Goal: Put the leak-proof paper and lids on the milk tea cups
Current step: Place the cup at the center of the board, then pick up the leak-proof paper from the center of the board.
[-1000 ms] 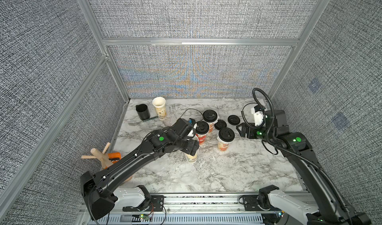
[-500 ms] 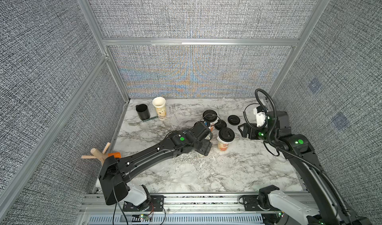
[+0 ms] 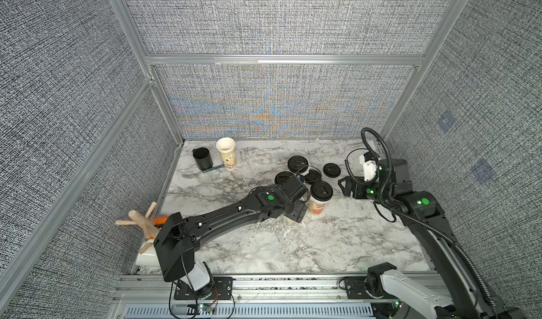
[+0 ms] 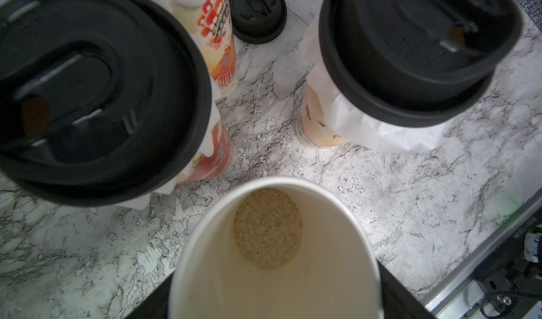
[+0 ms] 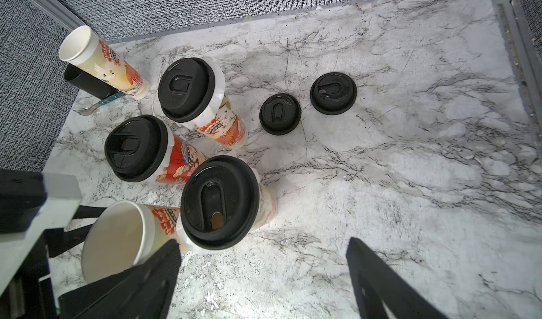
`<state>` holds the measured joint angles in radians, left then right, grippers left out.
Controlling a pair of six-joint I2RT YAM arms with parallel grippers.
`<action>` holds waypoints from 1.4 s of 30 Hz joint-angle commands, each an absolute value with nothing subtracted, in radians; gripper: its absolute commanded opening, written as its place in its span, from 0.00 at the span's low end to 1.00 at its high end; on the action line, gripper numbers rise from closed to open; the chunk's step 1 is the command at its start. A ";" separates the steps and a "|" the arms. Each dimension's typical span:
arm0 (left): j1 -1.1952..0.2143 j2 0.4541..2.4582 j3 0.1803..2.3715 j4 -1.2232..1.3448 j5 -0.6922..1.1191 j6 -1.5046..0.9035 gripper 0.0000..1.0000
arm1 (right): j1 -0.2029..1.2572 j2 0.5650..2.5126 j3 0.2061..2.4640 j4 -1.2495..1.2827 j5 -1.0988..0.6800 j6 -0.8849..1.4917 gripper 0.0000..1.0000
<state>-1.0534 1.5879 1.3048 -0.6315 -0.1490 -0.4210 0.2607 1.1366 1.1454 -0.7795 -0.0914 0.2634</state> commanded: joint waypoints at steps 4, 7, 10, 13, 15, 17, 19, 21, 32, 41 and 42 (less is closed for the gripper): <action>-1.060 1.611 1.321 -0.636 -0.158 -0.436 0.88 | 0.258 1.131 1.144 -0.759 -0.095 0.252 0.91; -1.061 1.614 1.324 -0.646 -0.159 -0.440 0.91 | 0.258 1.126 1.146 -0.762 -0.095 0.250 0.91; -1.064 1.612 1.330 -0.660 -0.158 -0.441 1.00 | 0.258 1.121 1.147 -0.766 -0.094 0.250 0.91; -1.068 1.609 1.345 -0.682 -0.156 -0.437 1.00 | 0.256 1.118 1.149 -0.771 -0.095 0.249 0.91; -1.069 1.604 1.359 -0.700 -0.153 -0.436 1.00 | 0.255 1.118 1.151 -0.773 -0.094 0.247 0.91; -1.070 1.595 1.381 -0.730 -0.145 -0.431 1.00 | 0.256 1.115 1.152 -0.776 -0.094 0.245 0.91; -1.076 1.576 1.406 -0.765 -0.140 -0.424 1.00 | 0.256 1.114 1.151 -0.776 -0.094 0.243 0.91; -1.078 1.549 1.426 -0.804 -0.140 -0.420 1.00 | 0.256 1.115 1.152 -0.776 -0.094 0.241 0.91; -1.059 1.380 1.385 -1.251 -0.311 -0.637 0.97 | 0.255 1.103 1.160 -0.791 -0.105 0.226 0.91; -0.967 1.222 0.960 -1.011 -0.090 -0.772 0.85 | 0.256 1.104 1.143 -0.767 -0.139 0.208 0.90; -0.950 1.226 0.927 -0.953 -0.069 -0.759 0.85 | 0.256 1.109 1.143 -0.764 -0.142 0.204 0.90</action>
